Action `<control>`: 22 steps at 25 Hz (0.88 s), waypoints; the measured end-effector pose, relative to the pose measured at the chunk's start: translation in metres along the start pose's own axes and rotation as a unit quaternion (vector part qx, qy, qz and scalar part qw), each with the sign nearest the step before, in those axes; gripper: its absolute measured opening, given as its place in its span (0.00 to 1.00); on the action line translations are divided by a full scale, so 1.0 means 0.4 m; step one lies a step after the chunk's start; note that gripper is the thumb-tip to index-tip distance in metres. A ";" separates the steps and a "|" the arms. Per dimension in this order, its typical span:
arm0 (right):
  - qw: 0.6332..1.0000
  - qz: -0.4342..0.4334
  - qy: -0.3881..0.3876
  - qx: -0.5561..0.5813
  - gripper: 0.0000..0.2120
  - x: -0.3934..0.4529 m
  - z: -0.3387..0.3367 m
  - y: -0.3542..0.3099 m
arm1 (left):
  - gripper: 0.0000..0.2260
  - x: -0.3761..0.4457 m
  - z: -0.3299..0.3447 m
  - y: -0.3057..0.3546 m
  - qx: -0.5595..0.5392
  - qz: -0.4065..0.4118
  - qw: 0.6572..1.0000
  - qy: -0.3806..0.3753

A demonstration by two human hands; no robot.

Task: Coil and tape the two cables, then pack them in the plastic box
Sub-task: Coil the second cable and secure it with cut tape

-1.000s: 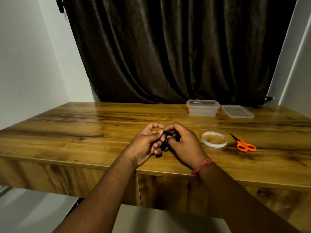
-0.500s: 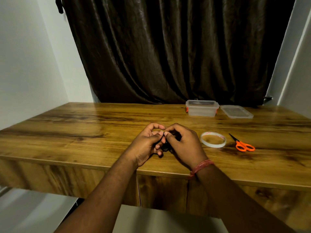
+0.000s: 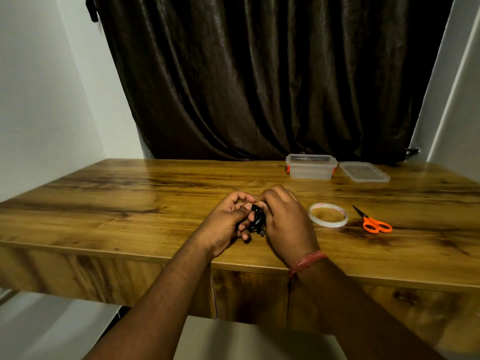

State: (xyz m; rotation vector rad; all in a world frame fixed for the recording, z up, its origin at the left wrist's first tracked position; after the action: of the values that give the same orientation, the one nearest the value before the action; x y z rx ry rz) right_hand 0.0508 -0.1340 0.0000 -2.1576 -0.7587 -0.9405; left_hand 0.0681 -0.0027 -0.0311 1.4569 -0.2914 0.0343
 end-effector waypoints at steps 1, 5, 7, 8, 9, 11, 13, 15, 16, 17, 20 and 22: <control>1.000 -0.012 -0.014 -0.009 0.06 -0.002 0.001 -0.007 | 0.05 0.000 0.000 0.000 -0.001 0.001 1.000 0.003; 0.997 -0.027 -0.060 -0.031 0.09 -0.008 0.016 -0.016 | 0.05 0.000 -0.003 -0.002 0.003 0.001 1.000 0.011; 0.998 -0.013 -0.043 -0.034 0.08 -0.009 0.014 -0.012 | 0.04 0.000 -0.005 -0.003 0.003 -0.005 1.000 0.016; 0.999 -0.001 -0.025 -0.033 0.06 -0.009 0.010 -0.007 | 0.04 0.000 -0.007 -0.004 0.002 -0.008 1.000 0.021; 0.999 0.012 -0.008 -0.029 0.05 -0.008 0.005 -0.002 | 0.04 0.000 -0.008 -0.005 0.002 -0.012 1.000 0.024; 0.999 0.026 0.009 -0.028 0.05 -0.006 0.004 0.007 | 0.04 0.000 -0.008 -0.007 0.002 -0.019 0.999 0.028; 0.999 0.017 0.000 -0.037 0.06 -0.006 0.010 0.008 | 0.03 0.000 -0.006 -0.008 0.002 -0.021 0.999 0.027; 0.999 -0.002 -0.022 -0.043 0.07 -0.006 0.016 0.004 | 0.03 0.000 -0.005 -0.009 0.002 -0.022 0.999 0.027; 0.998 -0.009 -0.034 -0.046 0.07 -0.005 0.020 0.002 | 0.03 0.001 -0.005 -0.009 0.002 -0.022 0.999 0.026; 0.998 -0.012 -0.044 -0.051 0.08 -0.005 0.022 0.001 | 0.03 0.002 -0.004 -0.010 0.002 -0.021 0.999 0.026; 0.996 -0.008 -0.063 -0.062 0.10 -0.005 0.030 0.003 | 0.03 0.003 -0.005 -0.011 0.005 -0.022 0.999 0.029; 0.995 0.000 -0.071 -0.065 0.11 -0.006 0.035 0.008 | 0.03 0.004 -0.006 -0.012 0.006 -0.023 0.999 0.029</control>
State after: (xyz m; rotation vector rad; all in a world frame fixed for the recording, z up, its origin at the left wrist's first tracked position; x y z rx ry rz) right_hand 0.0571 -0.1262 -0.0104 -2.3567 -0.7844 -0.8650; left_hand 0.0711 -0.0013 -0.0358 1.4713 -0.2093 0.0413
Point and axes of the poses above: each hand's wrist, its own x-axis towards the middle knuckle, its own z-axis out of the palm, y = z × x, the point moved 5 cm from there along x, towards the middle knuckle, and after that the axes turned 5 degrees about x, right-handed, at the moved point
